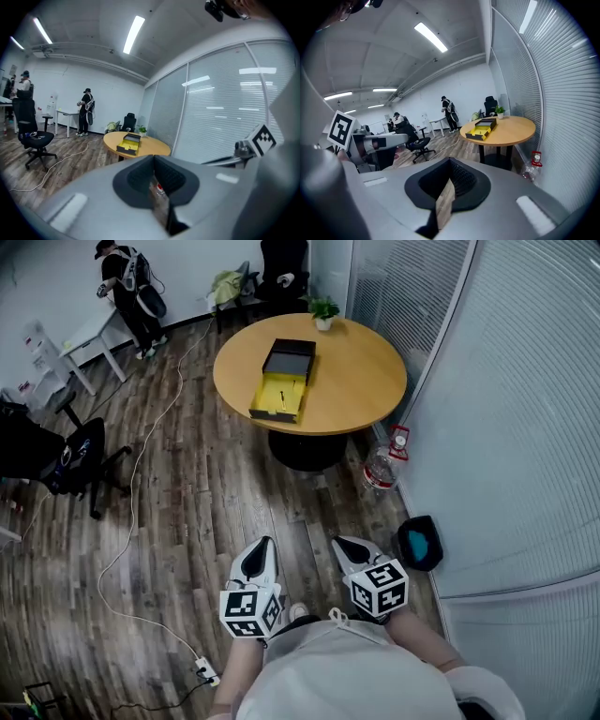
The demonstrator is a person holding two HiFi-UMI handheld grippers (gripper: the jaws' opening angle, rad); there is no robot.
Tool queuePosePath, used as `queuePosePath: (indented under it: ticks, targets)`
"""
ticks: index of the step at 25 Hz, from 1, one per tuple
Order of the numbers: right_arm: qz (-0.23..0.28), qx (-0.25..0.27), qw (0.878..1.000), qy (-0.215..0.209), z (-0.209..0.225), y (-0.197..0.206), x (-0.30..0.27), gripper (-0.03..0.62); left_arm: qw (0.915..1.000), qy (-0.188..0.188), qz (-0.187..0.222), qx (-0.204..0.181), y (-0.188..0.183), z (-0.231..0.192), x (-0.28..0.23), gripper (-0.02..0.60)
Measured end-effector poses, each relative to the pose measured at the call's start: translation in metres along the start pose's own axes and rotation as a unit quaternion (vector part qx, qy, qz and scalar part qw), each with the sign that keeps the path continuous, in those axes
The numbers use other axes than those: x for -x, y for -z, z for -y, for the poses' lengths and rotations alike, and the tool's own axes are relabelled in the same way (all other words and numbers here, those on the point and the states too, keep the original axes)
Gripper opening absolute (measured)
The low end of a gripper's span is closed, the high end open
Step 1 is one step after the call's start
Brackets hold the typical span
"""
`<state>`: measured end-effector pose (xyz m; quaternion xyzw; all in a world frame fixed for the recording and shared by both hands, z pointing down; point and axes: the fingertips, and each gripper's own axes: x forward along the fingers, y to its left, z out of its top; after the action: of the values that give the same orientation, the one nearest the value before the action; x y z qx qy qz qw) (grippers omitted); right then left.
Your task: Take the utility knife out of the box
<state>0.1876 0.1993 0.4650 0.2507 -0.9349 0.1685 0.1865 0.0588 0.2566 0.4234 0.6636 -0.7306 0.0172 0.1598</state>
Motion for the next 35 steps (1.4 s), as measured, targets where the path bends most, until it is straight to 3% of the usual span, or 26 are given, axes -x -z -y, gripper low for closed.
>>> queuePosePath:
  ticks: [6, 12, 19, 29, 35]
  targets:
    - [-0.011, 0.006, 1.000, -0.007, -0.033, -0.018, -0.062, 0.000, 0.9996, -0.016, -0.012, 0.018, -0.001, -0.076, -0.004, 0.006]
    - [-0.023, 0.012, 1.000, -0.014, -0.025, -0.030, -0.126, 0.000, 0.9994, -0.023, -0.015, 0.019, -0.001, -0.121, -0.043, 0.006]
    - [-0.021, -0.002, 1.000, -0.008, 0.017, -0.072, -0.210, 0.000, 0.9997, -0.010, -0.021, -0.002, -0.027, -0.162, -0.128, 0.006]
    - [-0.010, -0.032, 0.999, 0.027, 0.111, -0.161, -0.326, 0.000, 0.9983, 0.019, -0.041, -0.036, -0.091, -0.214, -0.293, 0.006]
    - [-0.019, -0.023, 0.998, 0.050, 0.155, -0.187, -0.377, 0.000, 0.9982, 0.022, -0.047, -0.031, -0.107, -0.239, -0.360, 0.006]
